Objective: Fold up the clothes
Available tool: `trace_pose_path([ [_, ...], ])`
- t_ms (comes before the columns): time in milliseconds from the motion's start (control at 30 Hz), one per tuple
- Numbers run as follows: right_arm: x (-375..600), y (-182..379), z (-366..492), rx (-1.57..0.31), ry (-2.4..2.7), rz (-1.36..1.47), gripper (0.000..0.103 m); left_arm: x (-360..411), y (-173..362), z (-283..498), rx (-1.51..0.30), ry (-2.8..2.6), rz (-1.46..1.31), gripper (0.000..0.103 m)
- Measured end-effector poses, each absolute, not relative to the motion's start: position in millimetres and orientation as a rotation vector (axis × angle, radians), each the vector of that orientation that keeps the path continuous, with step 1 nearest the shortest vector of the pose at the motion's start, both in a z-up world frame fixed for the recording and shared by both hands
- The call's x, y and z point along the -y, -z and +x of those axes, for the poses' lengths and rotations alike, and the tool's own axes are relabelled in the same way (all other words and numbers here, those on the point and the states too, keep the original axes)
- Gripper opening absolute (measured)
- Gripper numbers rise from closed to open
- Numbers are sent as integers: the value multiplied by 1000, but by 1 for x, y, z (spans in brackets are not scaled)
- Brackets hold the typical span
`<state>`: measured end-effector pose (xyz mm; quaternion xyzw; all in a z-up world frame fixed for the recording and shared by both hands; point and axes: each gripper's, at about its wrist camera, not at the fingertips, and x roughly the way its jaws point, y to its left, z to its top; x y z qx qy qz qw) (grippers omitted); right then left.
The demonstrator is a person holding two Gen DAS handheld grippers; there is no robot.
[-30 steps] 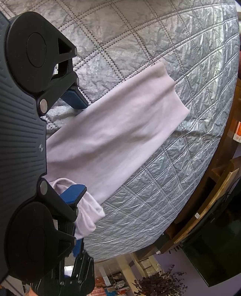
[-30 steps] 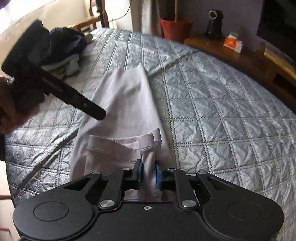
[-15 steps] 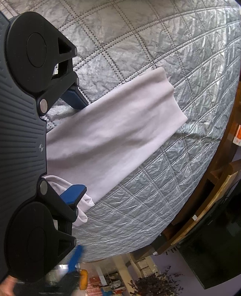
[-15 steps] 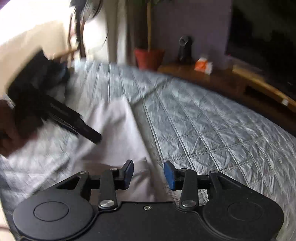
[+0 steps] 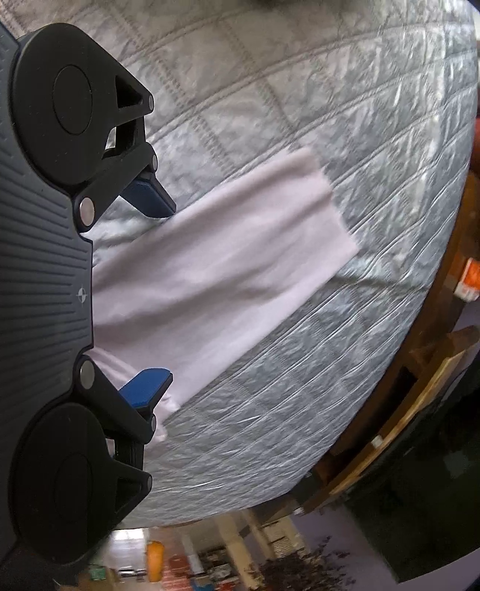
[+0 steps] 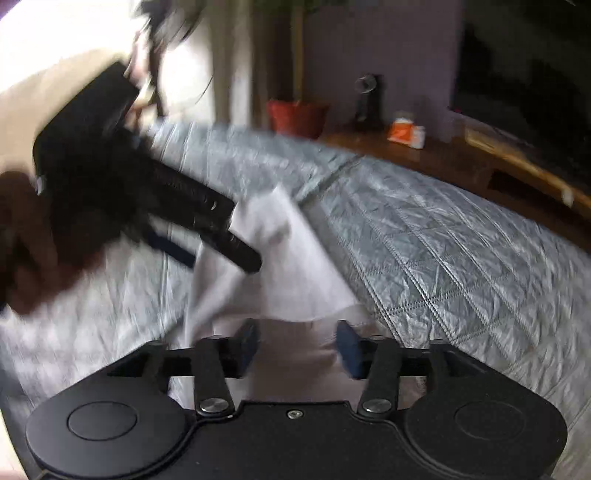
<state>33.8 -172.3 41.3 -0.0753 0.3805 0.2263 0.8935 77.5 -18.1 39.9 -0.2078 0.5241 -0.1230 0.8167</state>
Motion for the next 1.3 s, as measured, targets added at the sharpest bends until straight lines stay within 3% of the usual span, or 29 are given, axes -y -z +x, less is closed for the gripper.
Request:
trace_pose_path([
  [100, 161, -21, 38, -844, -430, -170, 59, 3, -41, 80, -1116, 208, -501, 92],
  [300, 151, -38, 23, -655, -358, 47, 57, -26, -31, 81, -1128, 114, -671, 92],
  [567, 78, -30, 38, -680, -471, -238, 57, -81, -27, 86, -1090, -17, -913, 92],
  [800, 12, -4, 67, -722, -519, -574, 58, -91, -32, 94, -1076, -19, -942, 92],
  [933, -3, -3, 85, -707, -498, -642, 68, -96, -34, 95, -1082, -12, -955, 92],
  [1033, -8, -4, 98, -708, -478, -663, 69, -98, -35, 97, -1079, -16, -976, 92],
  [1100, -6, -4, 108, -722, -470, -628, 62, -101, -36, 95, -1076, -22, -988, 92],
  [1167, -4, -4, 109, -716, -466, -601, 15, -104, -36, 96, -1075, -26, -996, 92],
  [1300, 4, -6, 106, -696, -463, -529, 14, -103, -36, 96, -1079, -15, -999, 92],
])
